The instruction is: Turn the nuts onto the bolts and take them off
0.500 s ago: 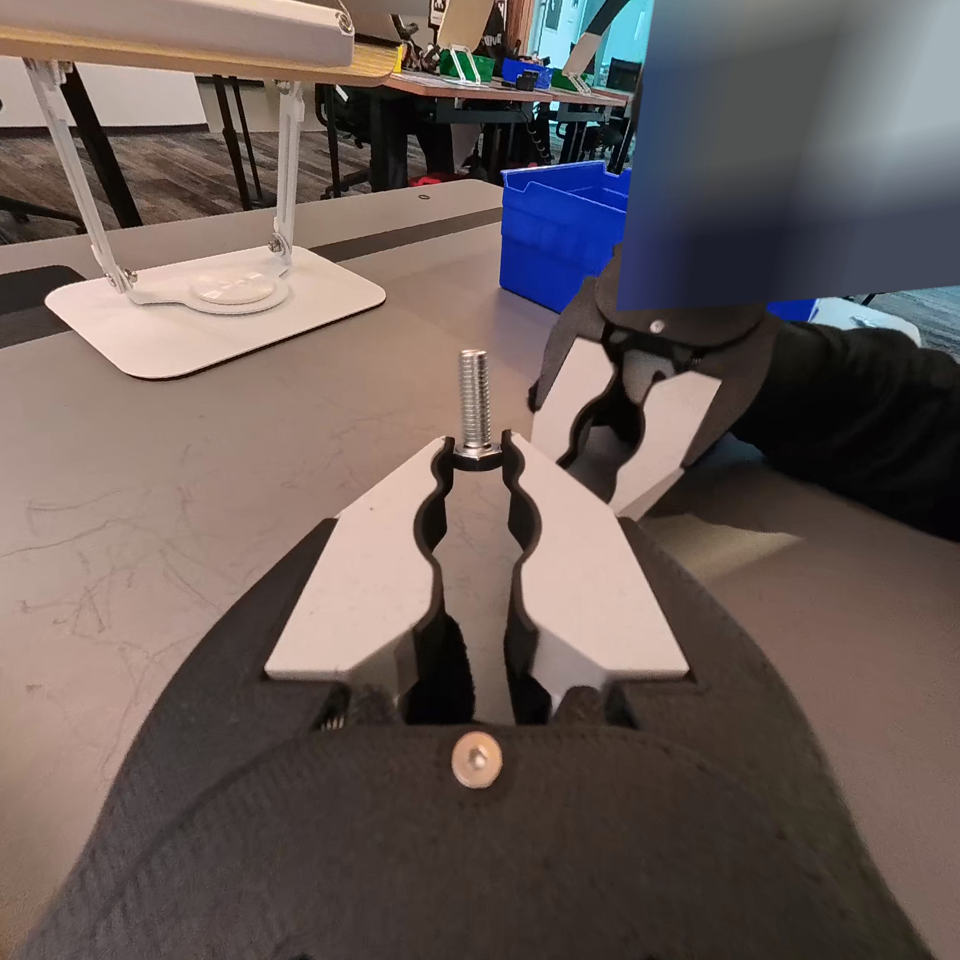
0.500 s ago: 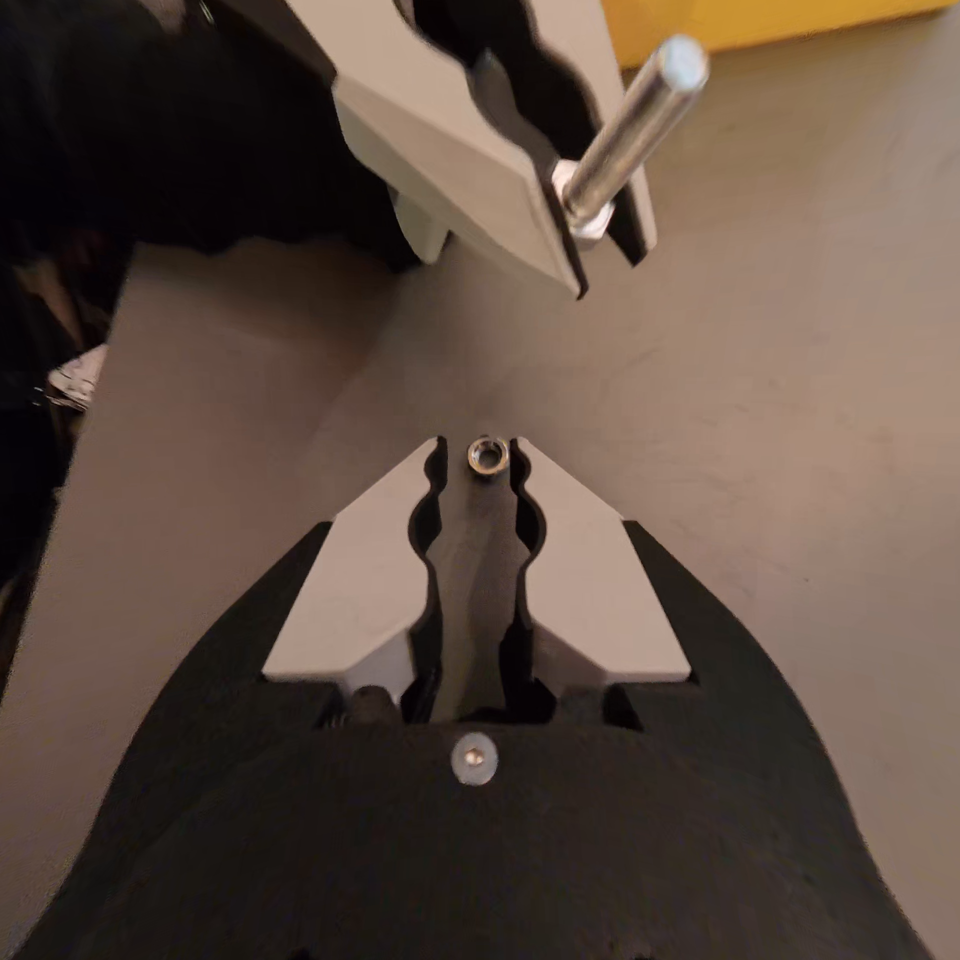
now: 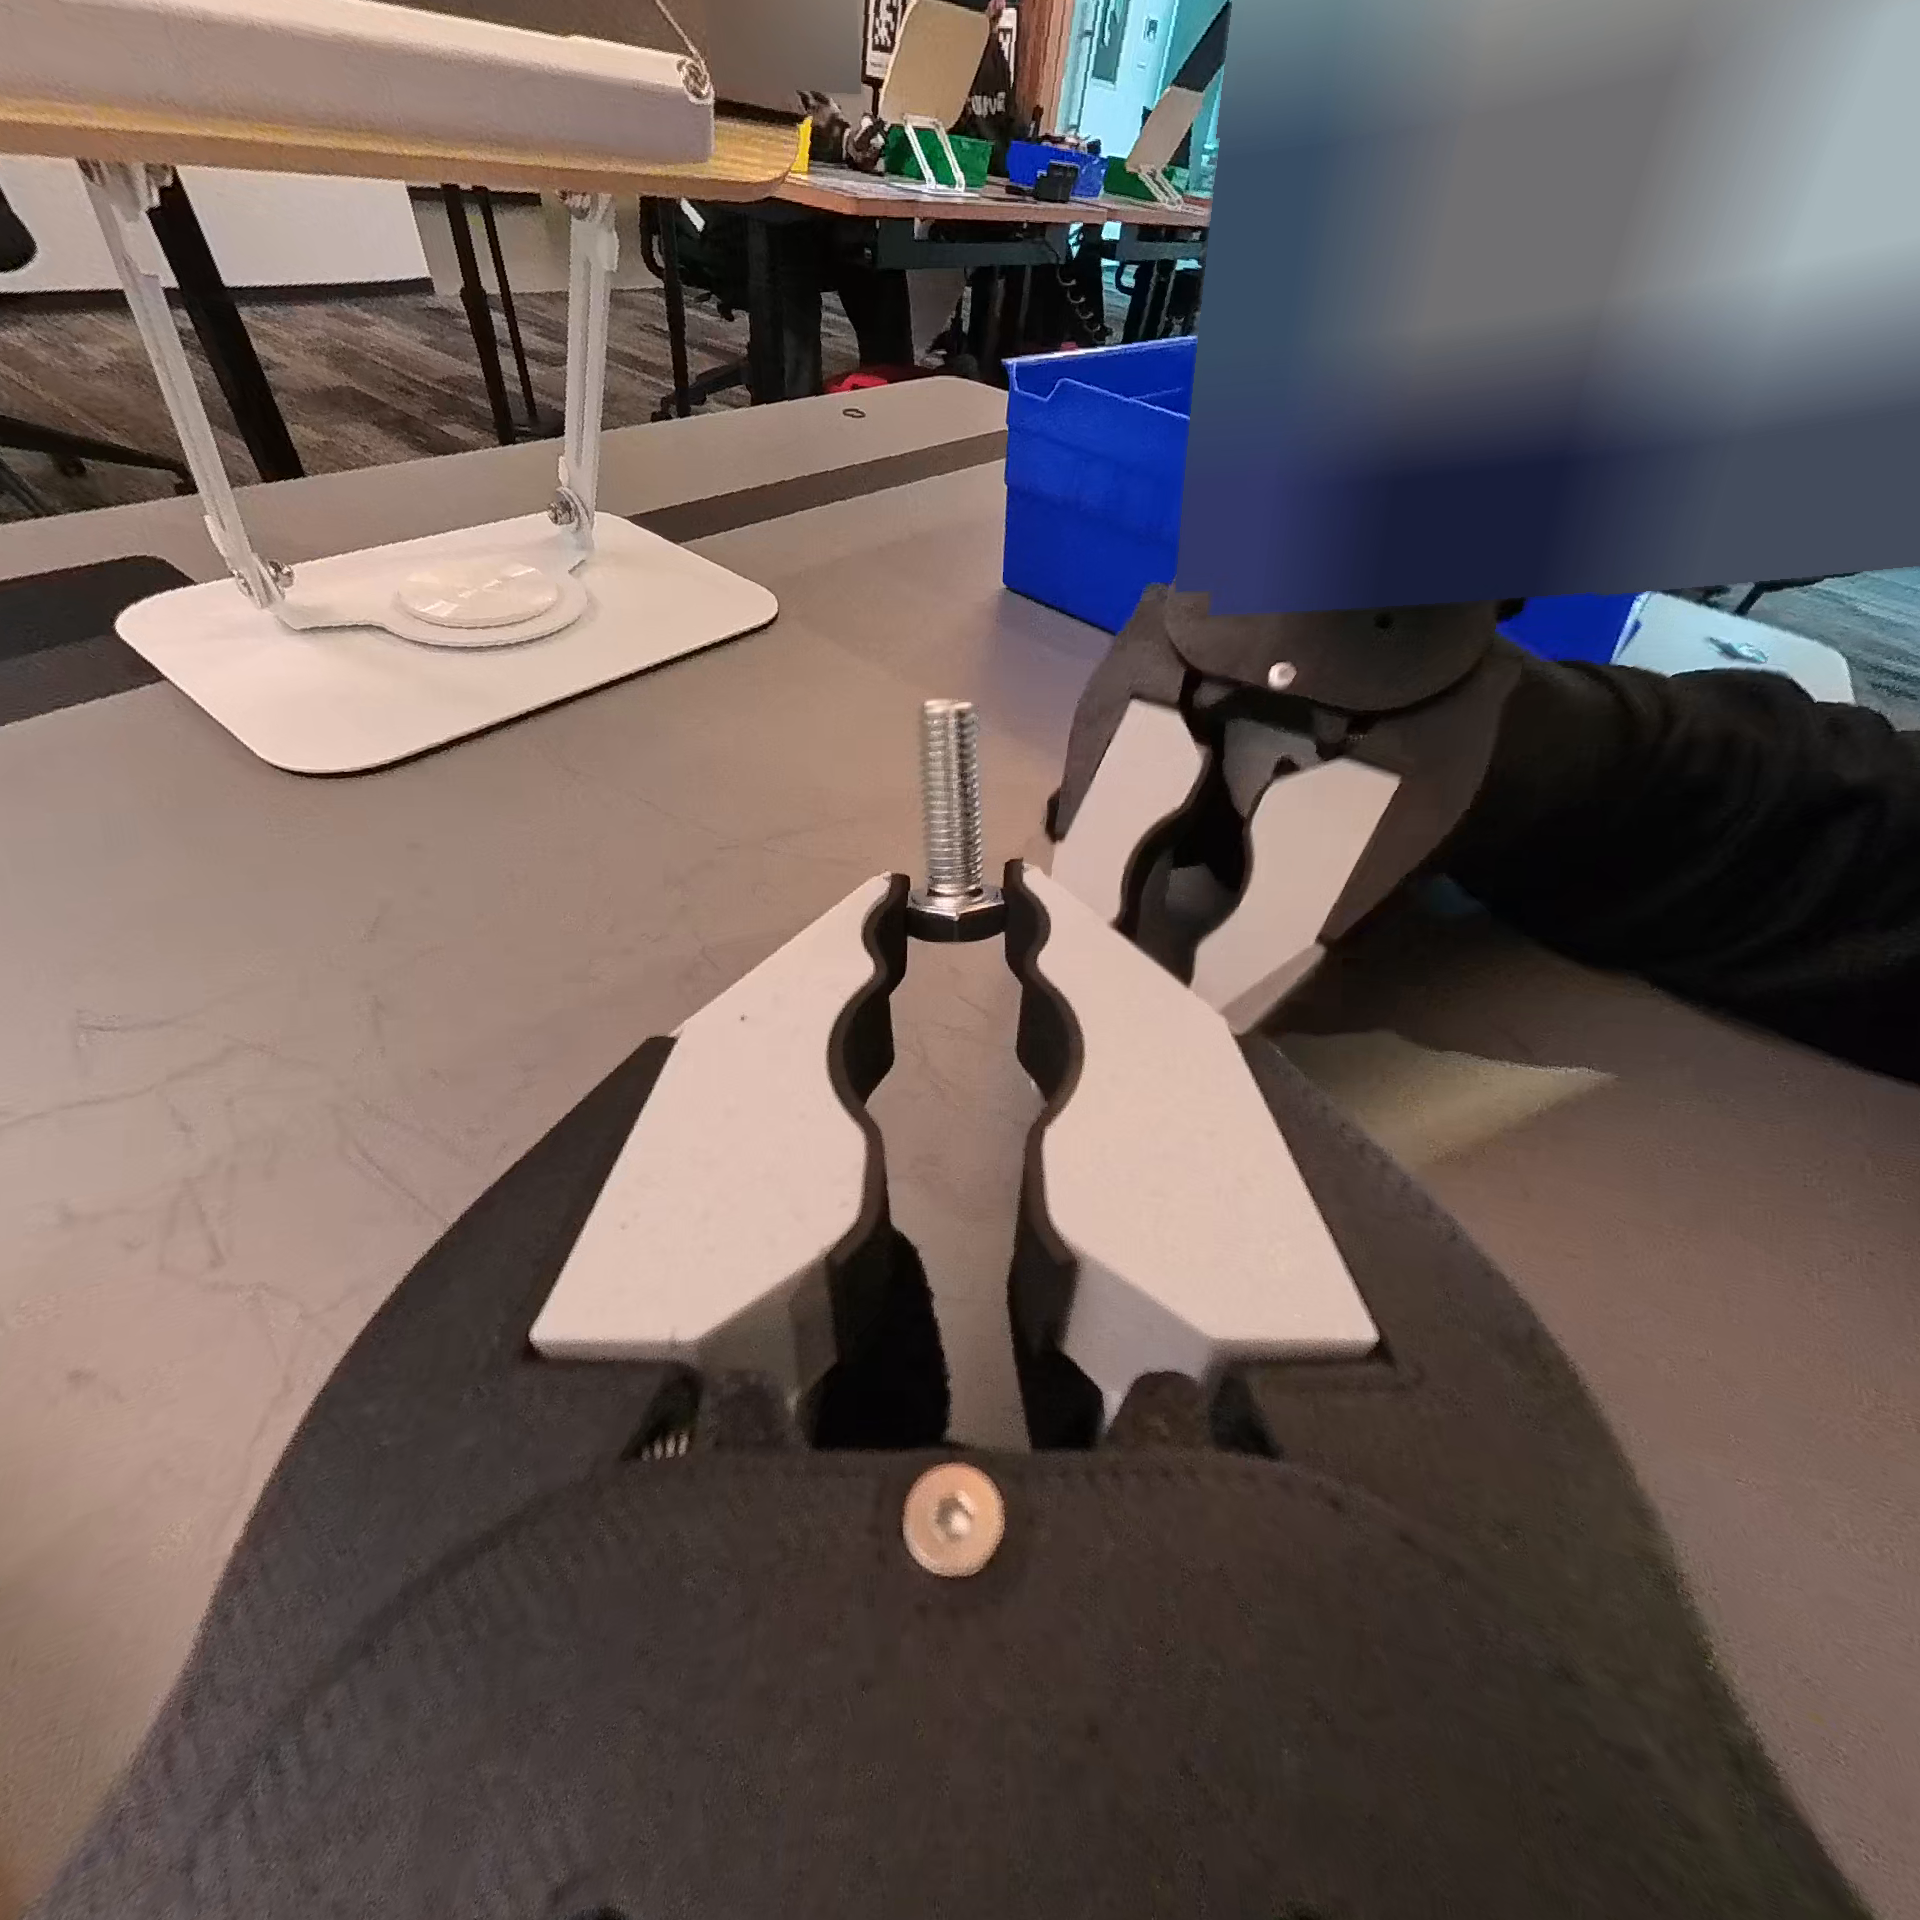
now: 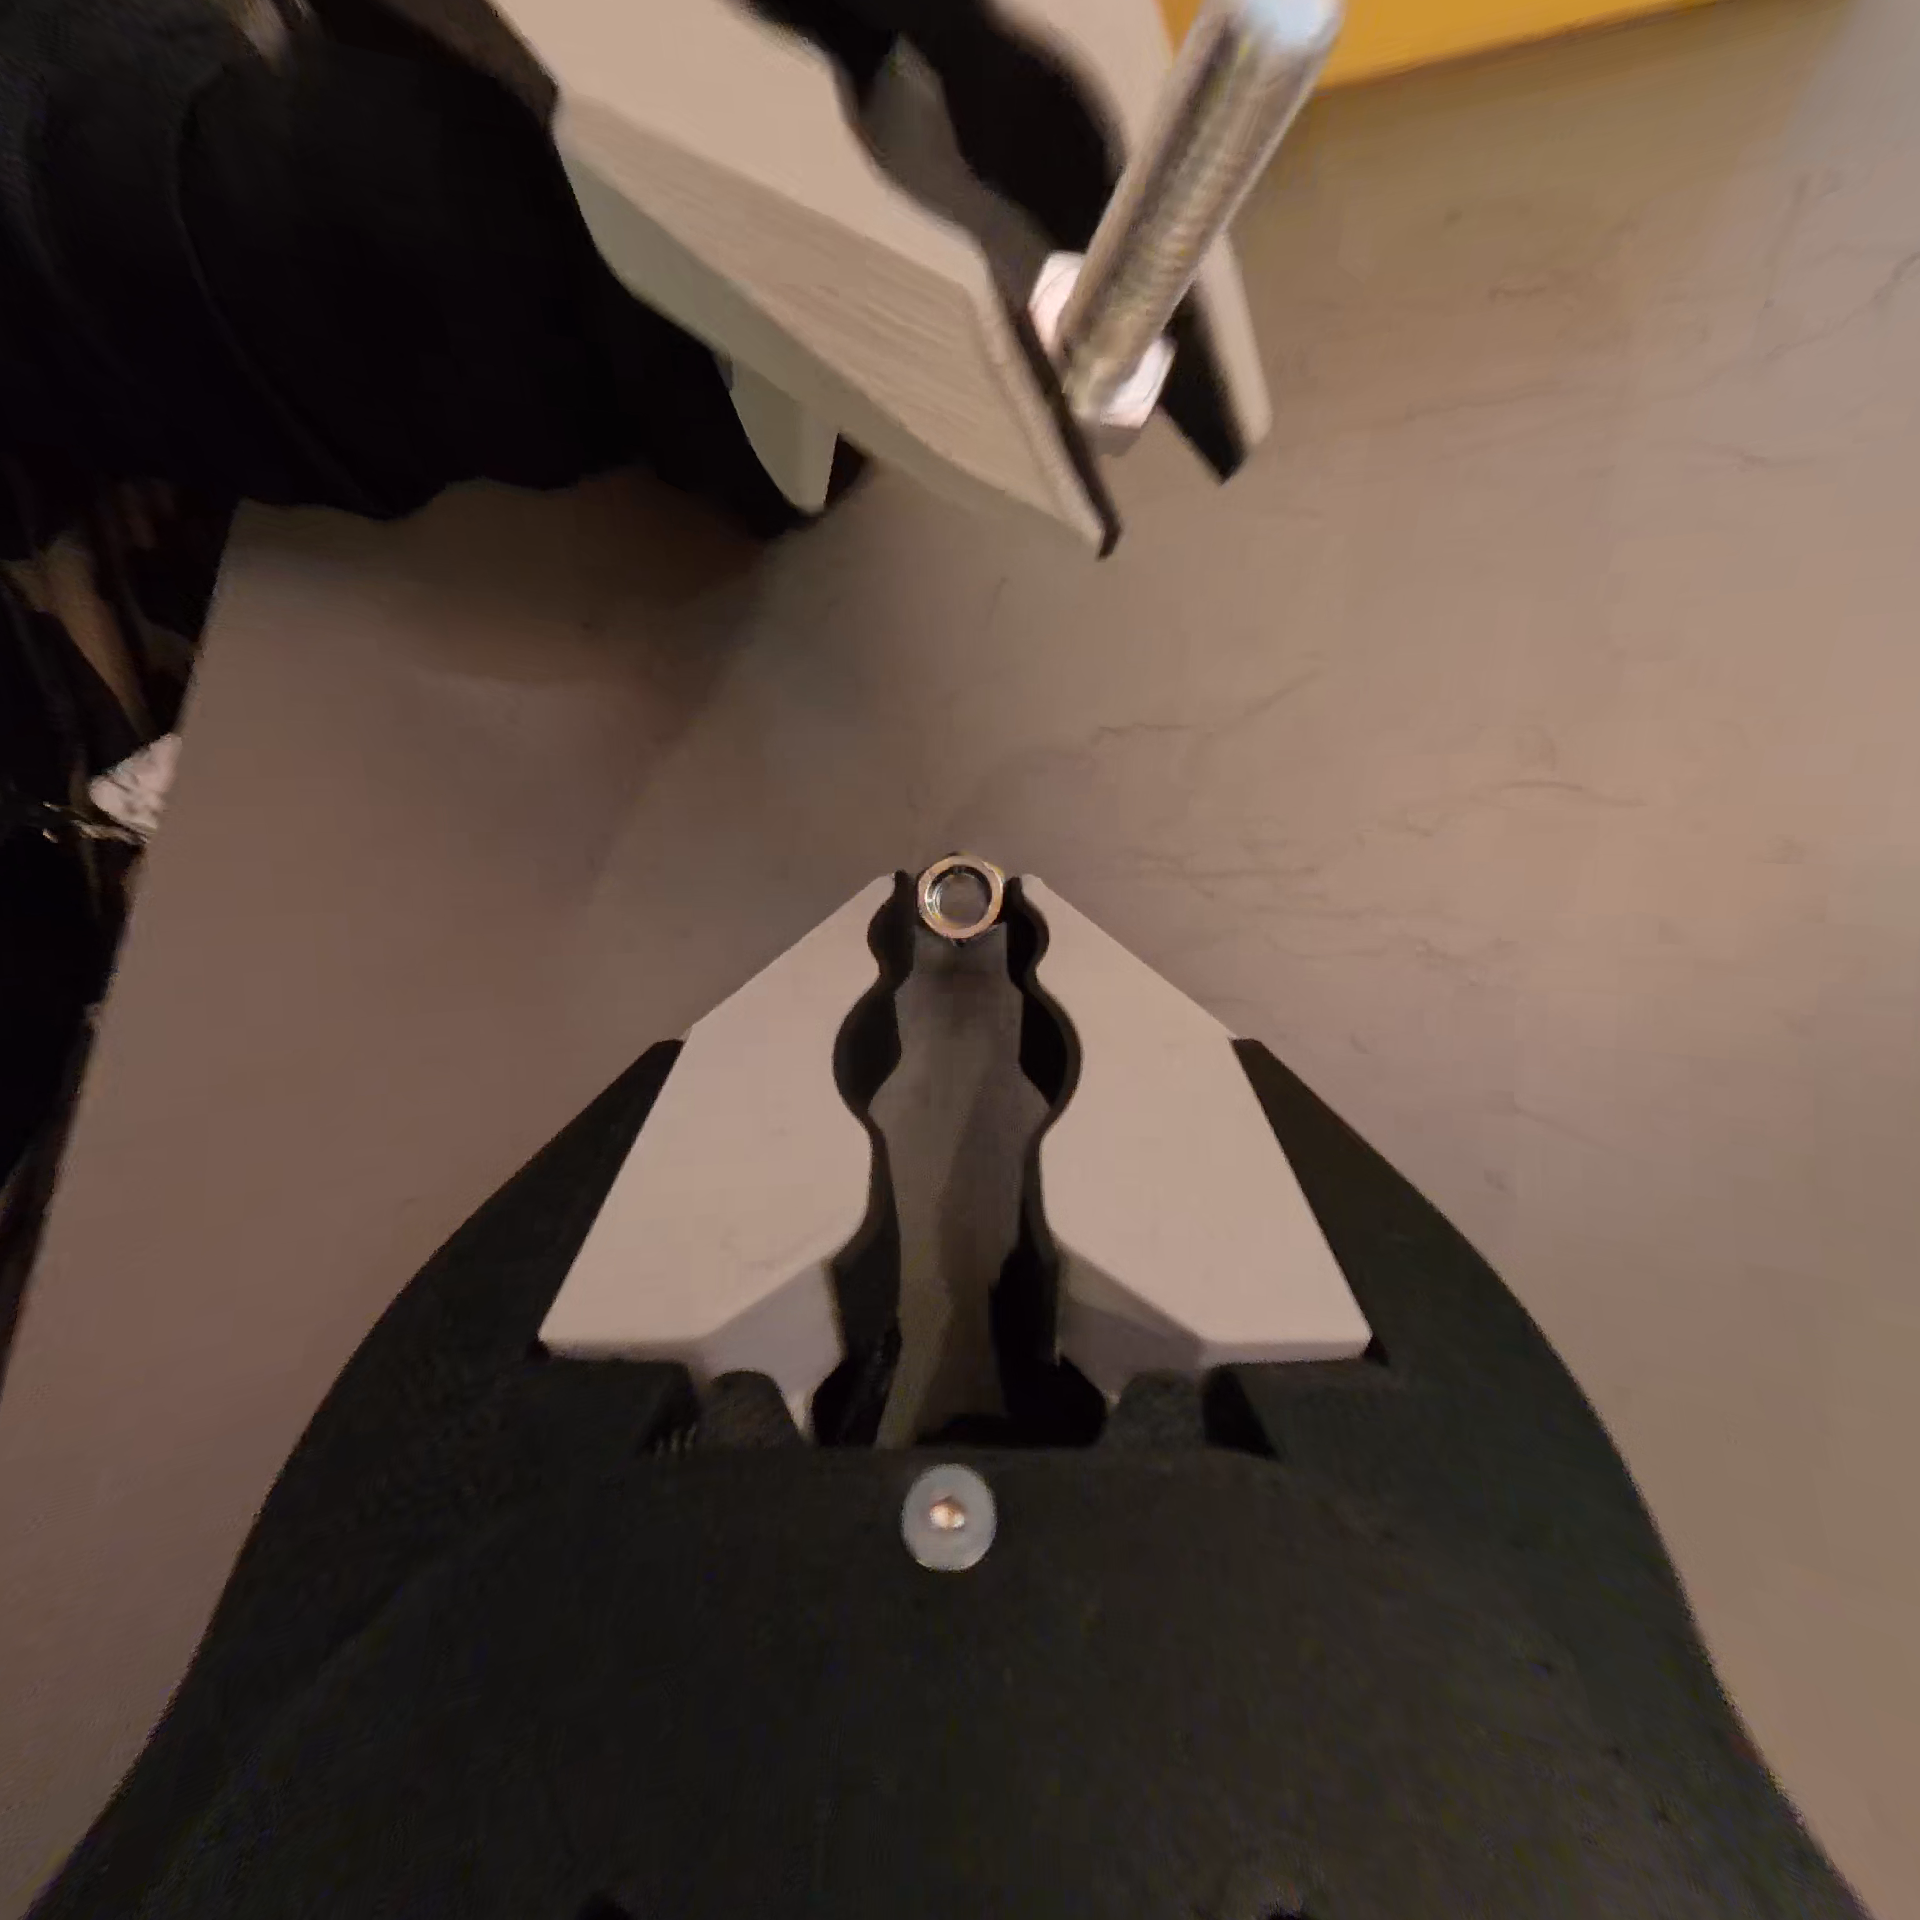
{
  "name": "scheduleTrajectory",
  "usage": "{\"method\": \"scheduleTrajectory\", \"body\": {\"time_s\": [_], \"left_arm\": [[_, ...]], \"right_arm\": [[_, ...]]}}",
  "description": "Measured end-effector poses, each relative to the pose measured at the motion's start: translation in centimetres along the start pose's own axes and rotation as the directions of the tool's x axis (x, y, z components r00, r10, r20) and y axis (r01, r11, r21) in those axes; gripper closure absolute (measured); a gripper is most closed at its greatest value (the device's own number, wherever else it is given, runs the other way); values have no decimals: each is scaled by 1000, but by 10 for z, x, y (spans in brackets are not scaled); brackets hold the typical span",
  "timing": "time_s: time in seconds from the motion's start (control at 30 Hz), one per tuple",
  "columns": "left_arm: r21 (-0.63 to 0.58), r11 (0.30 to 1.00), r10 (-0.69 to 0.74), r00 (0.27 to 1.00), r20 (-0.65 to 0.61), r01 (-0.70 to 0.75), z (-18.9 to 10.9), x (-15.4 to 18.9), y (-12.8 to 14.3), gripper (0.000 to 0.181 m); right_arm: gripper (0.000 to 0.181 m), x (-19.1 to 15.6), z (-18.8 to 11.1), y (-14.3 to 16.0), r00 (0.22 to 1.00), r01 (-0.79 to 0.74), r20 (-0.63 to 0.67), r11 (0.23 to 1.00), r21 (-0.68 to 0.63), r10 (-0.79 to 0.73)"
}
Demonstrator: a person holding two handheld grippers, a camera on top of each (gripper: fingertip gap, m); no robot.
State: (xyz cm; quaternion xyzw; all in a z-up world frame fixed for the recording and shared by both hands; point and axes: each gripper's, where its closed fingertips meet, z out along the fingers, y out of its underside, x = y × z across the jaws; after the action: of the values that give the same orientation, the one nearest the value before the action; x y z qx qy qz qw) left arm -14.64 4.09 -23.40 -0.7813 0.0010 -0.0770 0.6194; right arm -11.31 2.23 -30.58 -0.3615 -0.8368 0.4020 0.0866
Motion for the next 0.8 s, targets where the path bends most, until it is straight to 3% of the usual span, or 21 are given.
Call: {"method": "scheduleTrajectory", "body": {"time_s": [0.27,0.5,0.8], "left_arm": [[33,998,55,998,26,-56,-3,1,-6,165],[41,996,82,996,35,-83,-4,3,-7,165],[15,988,155,987,34,-155,0,11,-5,165]], "right_arm": [[166,0,-65,-69,998,-18,60,950,312,-1],[166,2,-88,-102,994,15,95,931,365,-53],[166,3,-69,-102,992,33,110,957,289,-68]]}}
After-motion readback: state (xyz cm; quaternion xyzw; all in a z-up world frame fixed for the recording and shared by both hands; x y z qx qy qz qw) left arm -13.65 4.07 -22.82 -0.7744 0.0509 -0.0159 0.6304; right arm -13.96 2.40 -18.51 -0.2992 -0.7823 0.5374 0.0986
